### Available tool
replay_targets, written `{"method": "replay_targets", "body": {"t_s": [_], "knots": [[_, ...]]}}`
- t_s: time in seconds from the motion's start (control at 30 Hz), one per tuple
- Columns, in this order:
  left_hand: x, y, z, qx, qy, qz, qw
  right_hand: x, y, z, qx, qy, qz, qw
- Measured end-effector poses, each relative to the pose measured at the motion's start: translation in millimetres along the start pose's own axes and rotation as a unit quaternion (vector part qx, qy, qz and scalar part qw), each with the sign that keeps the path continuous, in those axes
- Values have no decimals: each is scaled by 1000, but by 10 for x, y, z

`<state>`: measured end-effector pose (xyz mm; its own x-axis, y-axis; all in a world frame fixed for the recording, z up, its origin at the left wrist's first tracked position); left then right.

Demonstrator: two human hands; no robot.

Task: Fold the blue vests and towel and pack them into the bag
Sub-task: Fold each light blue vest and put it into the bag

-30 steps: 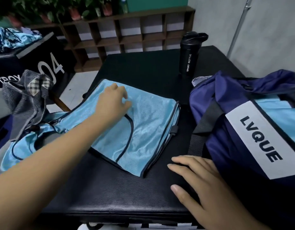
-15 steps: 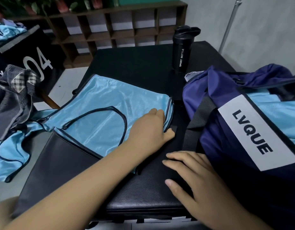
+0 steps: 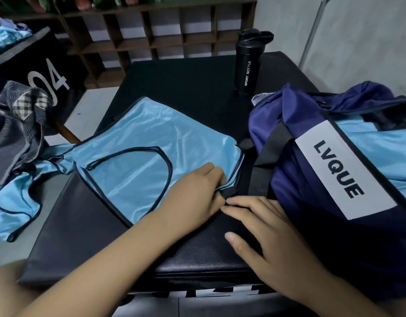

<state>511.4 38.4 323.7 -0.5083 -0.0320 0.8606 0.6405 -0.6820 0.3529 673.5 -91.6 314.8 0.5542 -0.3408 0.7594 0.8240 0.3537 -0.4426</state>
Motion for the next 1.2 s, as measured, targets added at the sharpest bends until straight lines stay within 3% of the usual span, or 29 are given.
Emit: {"method": "replay_targets", "body": {"t_s": [0.23, 0.7, 1.2], "knots": [[243, -20, -543, -16, -21, -17, 1000, 8, -46, 7, 62, 31, -60, 996], [740, -196, -1367, -43, -59, -15, 997, -90, -192, 273, 205, -61, -136, 967], [1206, -585, -1978, 63, -55, 77, 994, -38, -218, 394, 225, -100, -191, 950]]}}
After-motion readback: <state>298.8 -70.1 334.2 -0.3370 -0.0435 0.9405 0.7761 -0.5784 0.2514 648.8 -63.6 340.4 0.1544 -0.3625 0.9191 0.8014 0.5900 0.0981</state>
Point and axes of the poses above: each hand's wrist, its own z-axis towards the middle knuckle, its own x-axis out of the back of the hand, y = z × x, the point moved 2 cm from there along z, towards the middle knuckle, and after that the axes turned 10 degrees about y, right-handed, at the moved point
